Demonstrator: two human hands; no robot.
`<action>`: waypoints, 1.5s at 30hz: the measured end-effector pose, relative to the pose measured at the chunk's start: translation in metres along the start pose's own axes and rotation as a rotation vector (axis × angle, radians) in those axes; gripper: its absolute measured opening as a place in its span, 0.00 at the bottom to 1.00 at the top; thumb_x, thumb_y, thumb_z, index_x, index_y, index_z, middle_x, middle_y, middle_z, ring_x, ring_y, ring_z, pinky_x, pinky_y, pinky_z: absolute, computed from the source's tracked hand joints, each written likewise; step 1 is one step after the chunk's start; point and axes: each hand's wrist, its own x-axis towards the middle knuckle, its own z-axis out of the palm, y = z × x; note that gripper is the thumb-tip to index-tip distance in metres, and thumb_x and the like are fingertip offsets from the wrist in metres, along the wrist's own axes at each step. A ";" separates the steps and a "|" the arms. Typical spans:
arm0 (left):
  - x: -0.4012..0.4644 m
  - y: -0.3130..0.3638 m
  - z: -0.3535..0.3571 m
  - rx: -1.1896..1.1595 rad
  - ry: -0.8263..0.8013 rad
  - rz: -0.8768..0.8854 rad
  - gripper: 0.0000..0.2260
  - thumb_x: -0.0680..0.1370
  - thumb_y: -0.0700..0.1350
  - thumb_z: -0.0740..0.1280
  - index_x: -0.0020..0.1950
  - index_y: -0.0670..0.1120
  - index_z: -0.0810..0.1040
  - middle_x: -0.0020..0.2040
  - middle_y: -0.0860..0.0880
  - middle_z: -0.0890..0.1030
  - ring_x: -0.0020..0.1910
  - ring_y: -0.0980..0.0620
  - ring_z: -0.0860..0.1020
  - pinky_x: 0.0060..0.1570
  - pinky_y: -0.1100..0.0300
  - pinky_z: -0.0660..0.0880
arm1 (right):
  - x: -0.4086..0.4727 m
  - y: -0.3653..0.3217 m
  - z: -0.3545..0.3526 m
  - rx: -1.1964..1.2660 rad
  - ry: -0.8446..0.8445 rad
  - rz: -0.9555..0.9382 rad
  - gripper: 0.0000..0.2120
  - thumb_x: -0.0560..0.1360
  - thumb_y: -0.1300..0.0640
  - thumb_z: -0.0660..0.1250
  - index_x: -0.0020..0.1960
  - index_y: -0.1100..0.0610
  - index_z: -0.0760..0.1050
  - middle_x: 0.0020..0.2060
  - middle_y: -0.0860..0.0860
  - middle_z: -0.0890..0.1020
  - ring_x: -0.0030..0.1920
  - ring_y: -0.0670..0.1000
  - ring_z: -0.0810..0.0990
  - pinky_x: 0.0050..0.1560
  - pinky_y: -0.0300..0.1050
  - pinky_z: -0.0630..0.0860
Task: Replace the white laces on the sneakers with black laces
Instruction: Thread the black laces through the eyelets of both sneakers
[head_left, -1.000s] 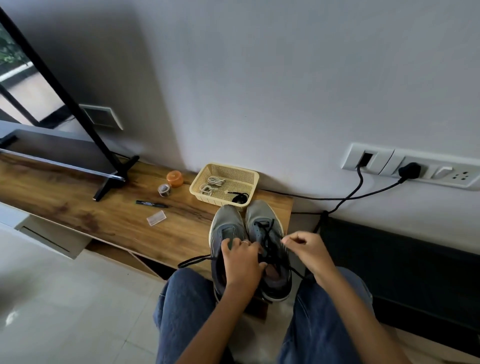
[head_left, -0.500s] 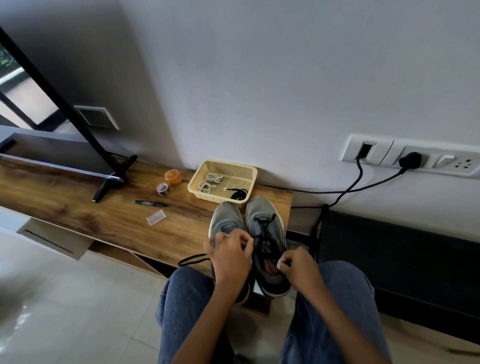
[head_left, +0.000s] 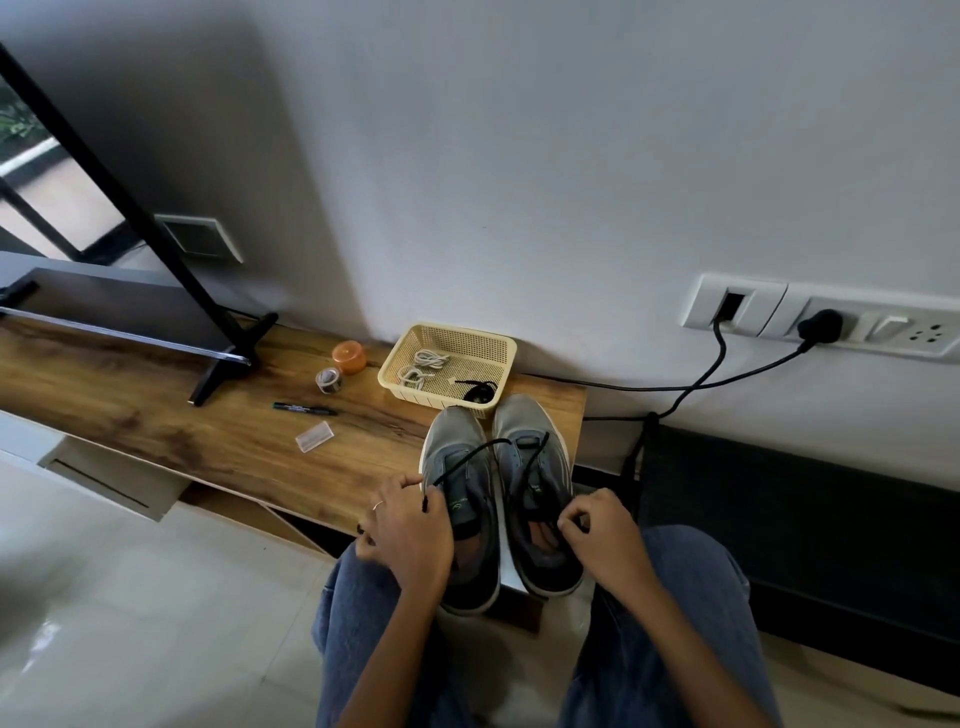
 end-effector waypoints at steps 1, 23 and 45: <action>-0.004 0.002 0.003 0.016 -0.015 0.058 0.06 0.76 0.46 0.65 0.52 0.53 0.73 0.53 0.54 0.75 0.65 0.48 0.66 0.67 0.44 0.54 | 0.001 -0.003 -0.005 0.080 0.011 0.012 0.07 0.75 0.58 0.66 0.39 0.51 0.76 0.44 0.48 0.75 0.45 0.48 0.76 0.42 0.39 0.68; -0.011 0.044 0.064 0.271 -0.570 0.368 0.18 0.81 0.38 0.57 0.72 0.40 0.67 0.68 0.41 0.72 0.67 0.44 0.70 0.60 0.53 0.69 | -0.055 -0.114 -0.220 0.848 0.395 -0.503 0.12 0.72 0.46 0.66 0.52 0.50 0.77 0.35 0.45 0.82 0.30 0.42 0.75 0.30 0.31 0.69; -0.014 0.024 0.106 -0.081 -0.397 0.193 0.09 0.80 0.36 0.56 0.56 0.43 0.74 0.51 0.50 0.75 0.48 0.50 0.75 0.46 0.59 0.69 | 0.092 -0.021 -0.018 0.433 -0.032 -0.044 0.05 0.78 0.58 0.65 0.44 0.56 0.77 0.38 0.51 0.82 0.28 0.41 0.75 0.31 0.34 0.72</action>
